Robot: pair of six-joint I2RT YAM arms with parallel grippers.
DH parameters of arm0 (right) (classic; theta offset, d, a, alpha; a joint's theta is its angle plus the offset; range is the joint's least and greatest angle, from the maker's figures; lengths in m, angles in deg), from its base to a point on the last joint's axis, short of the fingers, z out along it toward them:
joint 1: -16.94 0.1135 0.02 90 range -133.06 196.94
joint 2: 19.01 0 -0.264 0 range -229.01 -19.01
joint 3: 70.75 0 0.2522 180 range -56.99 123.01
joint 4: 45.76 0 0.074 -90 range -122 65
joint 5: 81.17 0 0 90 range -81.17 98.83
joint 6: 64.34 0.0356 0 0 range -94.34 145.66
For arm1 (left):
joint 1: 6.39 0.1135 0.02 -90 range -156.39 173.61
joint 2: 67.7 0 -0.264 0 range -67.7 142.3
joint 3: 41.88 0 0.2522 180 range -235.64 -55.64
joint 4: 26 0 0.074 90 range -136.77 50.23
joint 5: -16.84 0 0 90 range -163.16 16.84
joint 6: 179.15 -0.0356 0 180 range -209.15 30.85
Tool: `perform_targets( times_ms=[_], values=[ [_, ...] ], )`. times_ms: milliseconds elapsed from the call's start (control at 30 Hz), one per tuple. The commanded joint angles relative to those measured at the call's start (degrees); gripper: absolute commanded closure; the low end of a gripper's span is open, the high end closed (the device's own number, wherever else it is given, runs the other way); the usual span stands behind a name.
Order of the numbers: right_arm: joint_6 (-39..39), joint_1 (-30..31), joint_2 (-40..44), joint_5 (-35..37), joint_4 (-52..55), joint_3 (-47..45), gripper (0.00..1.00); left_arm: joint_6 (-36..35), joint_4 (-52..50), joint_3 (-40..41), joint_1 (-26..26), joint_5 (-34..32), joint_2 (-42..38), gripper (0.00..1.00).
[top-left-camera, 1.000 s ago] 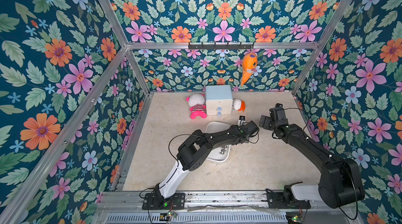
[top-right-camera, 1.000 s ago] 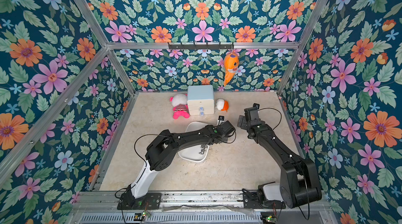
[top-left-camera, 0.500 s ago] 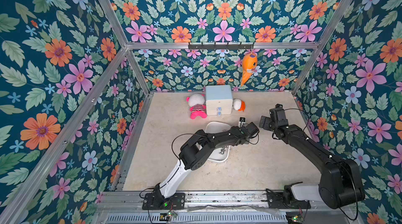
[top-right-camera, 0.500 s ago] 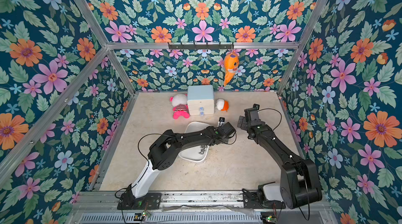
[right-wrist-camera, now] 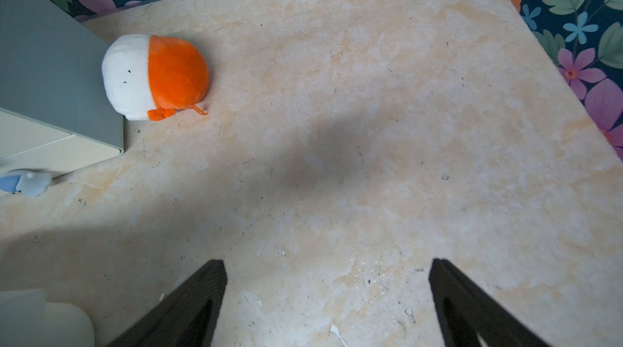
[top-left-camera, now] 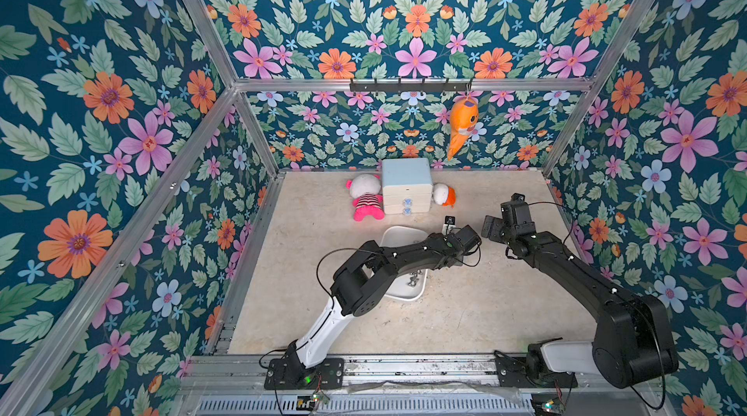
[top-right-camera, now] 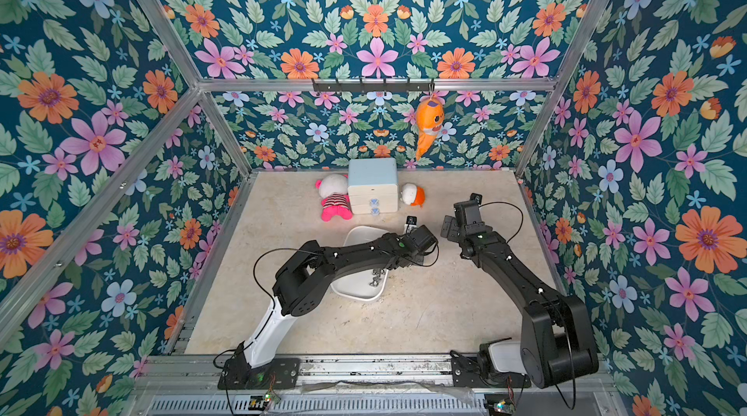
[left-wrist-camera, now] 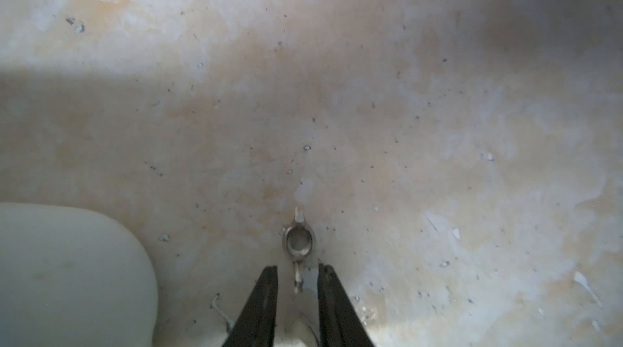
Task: Take out the wing nut from the storage box
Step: Place the wing nut at the center of the board, then pick up the wing nut from the storage box.
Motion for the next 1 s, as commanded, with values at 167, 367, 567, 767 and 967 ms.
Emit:
perform_targets(
  times_ms=[167,367,567,767,967],
  values=[
    [0.47,-0.02,0.00,0.11,-0.70,-0.19,0.01,-1.74,-1.35,-1.36,-0.05,-4.54,-5.12,0.72],
    [0.50,0.00,-0.11,-0.28,-0.91,0.10,0.01,-2.30,-3.10,0.56,0.20,-8.14,-9.83,0.70],
    [0.39,0.09,-1.11,-0.72,-1.06,0.59,0.01,-1.05,-3.09,8.08,0.93,-10.42,-17.44,0.68],
    [0.38,1.21,-2.43,-0.61,-1.24,1.52,0.01,0.85,-3.09,15.93,3.15,-10.50,-23.06,0.68],
    [0.38,2.13,-3.36,-0.24,-0.84,2.53,0.01,1.44,-2.65,19.43,4.22,-10.31,-24.03,0.69]
  ],
)
